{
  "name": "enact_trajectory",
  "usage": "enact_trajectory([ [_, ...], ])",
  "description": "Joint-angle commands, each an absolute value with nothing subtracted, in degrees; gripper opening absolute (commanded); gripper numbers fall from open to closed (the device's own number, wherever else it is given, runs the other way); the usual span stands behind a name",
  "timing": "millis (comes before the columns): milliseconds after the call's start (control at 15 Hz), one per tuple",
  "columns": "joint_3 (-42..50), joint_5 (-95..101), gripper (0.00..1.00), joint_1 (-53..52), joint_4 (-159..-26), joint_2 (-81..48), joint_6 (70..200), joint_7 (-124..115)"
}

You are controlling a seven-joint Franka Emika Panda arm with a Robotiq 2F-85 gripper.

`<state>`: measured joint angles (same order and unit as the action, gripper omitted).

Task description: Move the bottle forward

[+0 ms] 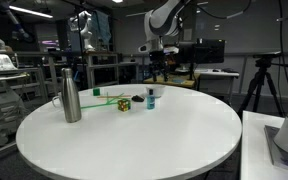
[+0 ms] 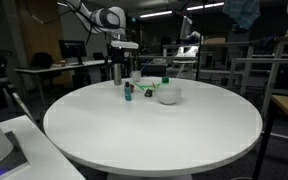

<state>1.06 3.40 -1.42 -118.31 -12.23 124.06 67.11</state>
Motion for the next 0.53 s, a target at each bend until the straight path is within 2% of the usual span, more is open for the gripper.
enact_trajectory([
  [0,-0.4,3.7,1.0,-0.2,-113.2,-16.0,123.2,65.8],
  [467,-0.3,3.9,1.0,1.2,-108.5,-20.6,122.5,66.6],
])
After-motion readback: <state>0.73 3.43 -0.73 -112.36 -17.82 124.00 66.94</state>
